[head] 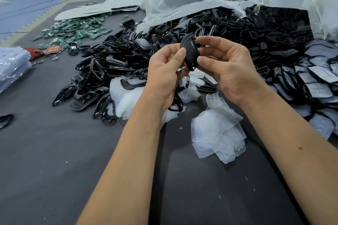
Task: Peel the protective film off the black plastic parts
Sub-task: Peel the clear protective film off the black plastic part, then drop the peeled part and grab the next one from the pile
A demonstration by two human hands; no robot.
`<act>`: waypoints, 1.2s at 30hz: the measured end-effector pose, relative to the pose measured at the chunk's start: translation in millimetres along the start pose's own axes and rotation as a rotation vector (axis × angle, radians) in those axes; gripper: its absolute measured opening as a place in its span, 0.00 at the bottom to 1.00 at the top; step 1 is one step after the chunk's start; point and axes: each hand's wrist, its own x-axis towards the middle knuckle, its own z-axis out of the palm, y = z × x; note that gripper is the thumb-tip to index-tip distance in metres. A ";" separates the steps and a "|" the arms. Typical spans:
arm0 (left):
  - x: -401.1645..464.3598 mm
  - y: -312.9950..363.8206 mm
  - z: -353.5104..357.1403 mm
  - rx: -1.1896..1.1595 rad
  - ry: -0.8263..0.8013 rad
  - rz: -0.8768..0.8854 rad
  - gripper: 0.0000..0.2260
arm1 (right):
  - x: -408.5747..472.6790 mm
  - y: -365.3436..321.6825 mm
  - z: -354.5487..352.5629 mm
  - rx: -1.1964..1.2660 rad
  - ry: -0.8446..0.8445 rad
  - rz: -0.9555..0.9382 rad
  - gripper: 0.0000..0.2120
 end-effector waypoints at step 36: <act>8.4 -12.4 -14.5 0.797 0.053 0.142 0.09 | 3.9 8.6 -15.9 -1.221 -0.070 -0.502 0.22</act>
